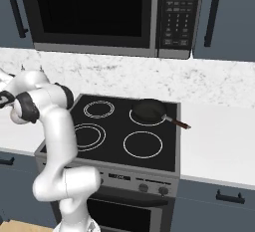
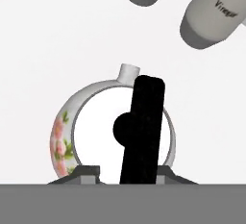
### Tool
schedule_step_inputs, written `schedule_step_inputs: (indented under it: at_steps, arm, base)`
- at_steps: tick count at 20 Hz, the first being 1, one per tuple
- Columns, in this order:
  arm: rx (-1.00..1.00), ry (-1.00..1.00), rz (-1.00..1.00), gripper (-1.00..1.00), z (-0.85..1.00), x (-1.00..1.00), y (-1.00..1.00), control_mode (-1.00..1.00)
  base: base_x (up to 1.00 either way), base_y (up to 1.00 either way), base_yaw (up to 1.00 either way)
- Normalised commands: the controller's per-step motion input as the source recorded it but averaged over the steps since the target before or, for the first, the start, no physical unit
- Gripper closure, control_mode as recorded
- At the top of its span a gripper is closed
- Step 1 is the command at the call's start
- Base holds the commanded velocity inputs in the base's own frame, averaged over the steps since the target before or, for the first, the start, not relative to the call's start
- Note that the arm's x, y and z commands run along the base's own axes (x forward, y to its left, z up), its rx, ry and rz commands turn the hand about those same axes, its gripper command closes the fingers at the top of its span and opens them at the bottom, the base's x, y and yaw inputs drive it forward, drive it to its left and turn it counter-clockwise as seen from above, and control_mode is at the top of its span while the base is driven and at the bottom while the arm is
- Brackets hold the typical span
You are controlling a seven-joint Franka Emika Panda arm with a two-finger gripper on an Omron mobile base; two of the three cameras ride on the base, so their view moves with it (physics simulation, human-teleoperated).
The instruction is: Pick the kettle from the counter and place it on a stove burner. Then turn the burner on.
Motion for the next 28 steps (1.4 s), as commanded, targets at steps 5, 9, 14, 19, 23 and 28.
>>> schedule_step_inputs:
  at_steps: [5,9,14,19,23,28]
  arm:
    - [0.00,-0.06,0.00,1.00,0.00,-0.06,-0.09,-1.00]
    - [0.00,-0.18,0.00,1.00,0.04,-0.53,-0.47,-1.00]
    - [0.00,-0.40,0.00,1.00,0.37,-0.97,-0.91,-1.00]
    - [0.02,-0.25,-0.08,1.00,0.60,-0.75,-1.00,-1.00]
    - [0.14,0.05,-0.29,1.00,0.74,-0.27,-1.00,-1.00]
    - [0.20,0.34,-0.34,1.00,0.63,0.00,-1.00,-1.00]
  base:
    - [0.00,0.00,0.00]
    - [0.00,0.00,0.00]
    - [0.00,0.00,0.00]
    - [0.00,0.00,0.00]
    - [0.00,0.00,0.00]
    - [0.00,0.00,0.00]
